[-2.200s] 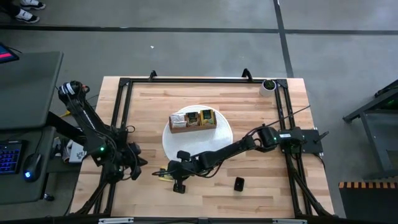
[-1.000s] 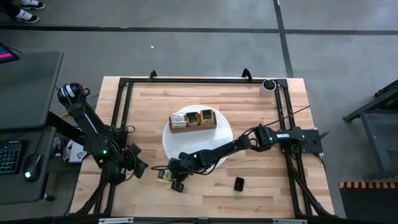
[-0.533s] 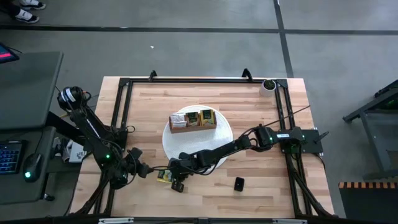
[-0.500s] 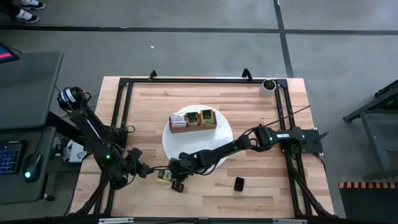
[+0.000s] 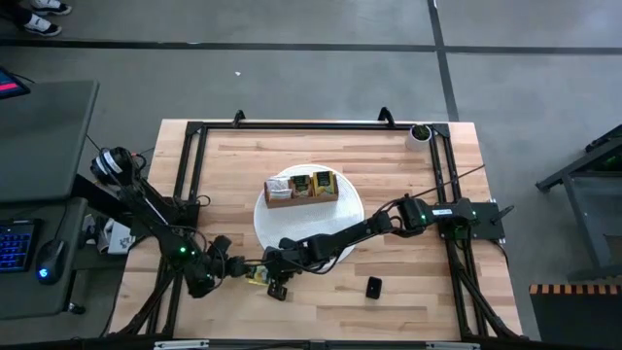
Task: Pick & Place Tea
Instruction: Put the yellow tea bag into the right section of the wooden organizer
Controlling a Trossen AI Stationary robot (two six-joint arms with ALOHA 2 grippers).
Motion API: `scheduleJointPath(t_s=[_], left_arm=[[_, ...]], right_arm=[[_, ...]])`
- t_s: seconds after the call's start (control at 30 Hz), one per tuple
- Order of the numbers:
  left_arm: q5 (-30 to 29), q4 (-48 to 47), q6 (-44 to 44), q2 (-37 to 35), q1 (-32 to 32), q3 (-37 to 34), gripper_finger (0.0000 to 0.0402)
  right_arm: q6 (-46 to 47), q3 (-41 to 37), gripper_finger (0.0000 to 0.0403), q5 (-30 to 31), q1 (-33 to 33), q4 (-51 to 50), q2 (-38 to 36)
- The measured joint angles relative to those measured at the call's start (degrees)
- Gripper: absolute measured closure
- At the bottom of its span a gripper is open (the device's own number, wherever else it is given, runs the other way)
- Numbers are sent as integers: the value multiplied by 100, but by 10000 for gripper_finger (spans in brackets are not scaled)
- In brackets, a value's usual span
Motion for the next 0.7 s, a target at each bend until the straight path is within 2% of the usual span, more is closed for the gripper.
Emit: scheduleJointPath(t_s=[0.23,0.33,0.43,0.6,0.7], left_arm=[[562,207,377,176,498,2,225],[595,276,644,174,586,2,236],[562,251,664,174,568,2,277],[637,331,832,174,570,2,385],[663,362,976,174,568,2,389]], right_arm=[[-5,0,403,-34,2,-3,0],[-21,0,403,-70,2,-4,0],[-24,0,403,-114,2,-6,0],[-108,0,403,-129,2,-4,0],[-113,0,403,-130,2,0,0]])
